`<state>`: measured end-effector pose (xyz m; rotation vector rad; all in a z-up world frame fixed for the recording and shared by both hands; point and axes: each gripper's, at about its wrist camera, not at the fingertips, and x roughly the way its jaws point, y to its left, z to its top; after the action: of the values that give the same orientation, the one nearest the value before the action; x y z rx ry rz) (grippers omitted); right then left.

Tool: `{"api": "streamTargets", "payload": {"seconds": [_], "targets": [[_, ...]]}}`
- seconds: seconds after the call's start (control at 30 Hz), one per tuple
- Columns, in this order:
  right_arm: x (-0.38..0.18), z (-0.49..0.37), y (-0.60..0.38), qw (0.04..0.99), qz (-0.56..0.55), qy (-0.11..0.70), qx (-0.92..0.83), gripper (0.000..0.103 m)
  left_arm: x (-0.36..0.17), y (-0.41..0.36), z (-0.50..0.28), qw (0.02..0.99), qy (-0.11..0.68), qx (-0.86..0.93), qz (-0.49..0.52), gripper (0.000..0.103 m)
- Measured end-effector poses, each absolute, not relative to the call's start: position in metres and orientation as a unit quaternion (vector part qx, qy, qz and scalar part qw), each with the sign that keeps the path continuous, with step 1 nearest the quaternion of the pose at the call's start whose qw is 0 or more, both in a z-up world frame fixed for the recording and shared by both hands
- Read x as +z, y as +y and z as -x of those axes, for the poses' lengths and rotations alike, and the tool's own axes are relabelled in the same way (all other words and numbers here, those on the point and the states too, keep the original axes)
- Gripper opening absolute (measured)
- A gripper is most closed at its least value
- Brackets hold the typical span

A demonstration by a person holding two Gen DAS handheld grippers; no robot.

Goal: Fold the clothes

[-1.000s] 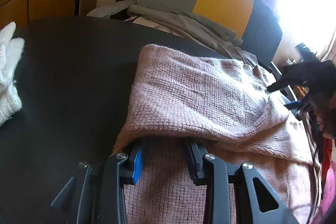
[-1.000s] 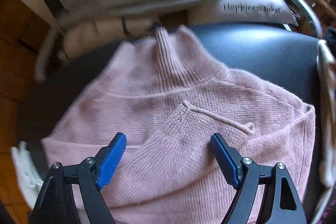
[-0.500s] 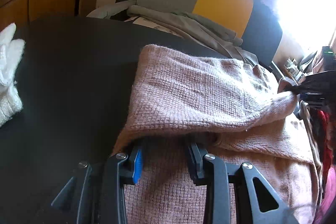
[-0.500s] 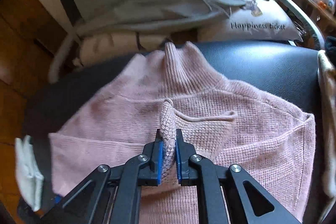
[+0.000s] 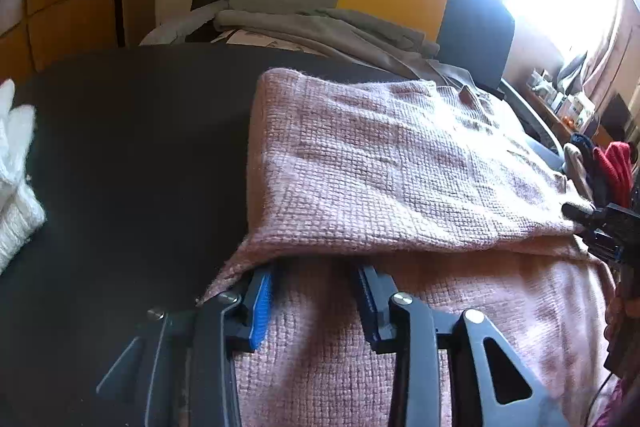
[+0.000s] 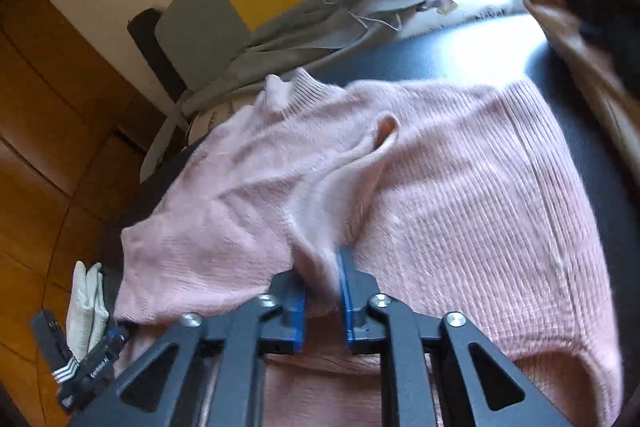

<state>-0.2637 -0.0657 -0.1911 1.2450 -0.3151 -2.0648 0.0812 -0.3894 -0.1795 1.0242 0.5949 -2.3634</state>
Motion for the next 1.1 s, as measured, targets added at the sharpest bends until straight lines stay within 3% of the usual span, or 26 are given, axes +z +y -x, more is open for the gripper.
{"api": "streamTargets", "payload": {"seconds": [0.03, 0.1, 0.13, 0.27, 0.37, 0.43, 0.5, 0.6, 0.63, 0.67, 0.77, 0.8, 0.97, 1.1], "targets": [[-0.193, 0.265, -0.061, 0.354, -0.477, -0.147, -0.791, 0.037, -0.18, -0.388, -0.081, 0.248, 0.215, -0.867, -0.376, 0.036], [-0.193, 0.267, -0.058, 0.36, -0.469, -0.174, -0.787, 0.059, -0.18, -0.389, -0.082, 0.246, 0.22, -0.867, -0.373, 0.036], [-0.192, 0.268, -0.057, 0.361, -0.468, -0.185, -0.785, 0.062, -0.18, -0.389, -0.083, 0.244, 0.224, -0.868, -0.37, 0.036], [-0.2, 0.274, -0.056, 0.357, -0.474, -0.217, -0.775, 0.063, -0.185, -0.407, -0.099, 0.209, 0.296, -0.869, -0.337, 0.036], [-0.198, 0.271, -0.061, 0.366, -0.467, -0.183, -0.784, 0.064, -0.19, -0.423, -0.119, 0.176, 0.369, -0.861, -0.303, 0.036], [-0.196, 0.27, -0.065, 0.378, -0.467, -0.162, -0.783, 0.068, -0.193, -0.428, -0.132, 0.162, 0.395, -0.858, -0.286, 0.036], [-0.195, 0.271, -0.067, 0.387, -0.472, -0.163, -0.775, 0.08, -0.195, -0.429, -0.142, 0.153, 0.41, -0.856, -0.274, 0.036], [-0.195, 0.275, -0.071, 0.389, -0.479, -0.16, -0.77, 0.085, -0.189, -0.423, -0.142, 0.163, 0.38, -0.864, -0.287, 0.036], [-0.194, 0.277, -0.073, 0.39, -0.482, -0.158, -0.768, 0.084, -0.185, -0.419, -0.139, 0.165, 0.364, -0.869, -0.293, 0.036], [-0.193, 0.277, -0.073, 0.382, -0.483, -0.153, -0.773, 0.073, -0.181, -0.415, -0.135, 0.164, 0.347, -0.874, -0.299, 0.036], [-0.19, 0.279, -0.07, 0.36, -0.485, -0.144, -0.784, 0.023, -0.171, -0.406, -0.118, 0.159, 0.305, -0.885, -0.312, 0.036], [-0.188, 0.28, -0.068, 0.358, -0.486, -0.144, -0.784, 0.018, -0.167, -0.404, -0.112, 0.166, 0.29, -0.888, -0.316, 0.036], [-0.162, 0.277, -0.064, 0.357, -0.45, -0.106, -0.812, 0.018, -0.164, -0.402, -0.103, 0.236, 0.256, -0.881, -0.32, 0.036], [-0.161, 0.275, -0.055, 0.345, -0.444, -0.1, -0.821, 0.015, -0.178, -0.412, -0.115, 0.265, 0.288, -0.86, -0.328, 0.034]]}}
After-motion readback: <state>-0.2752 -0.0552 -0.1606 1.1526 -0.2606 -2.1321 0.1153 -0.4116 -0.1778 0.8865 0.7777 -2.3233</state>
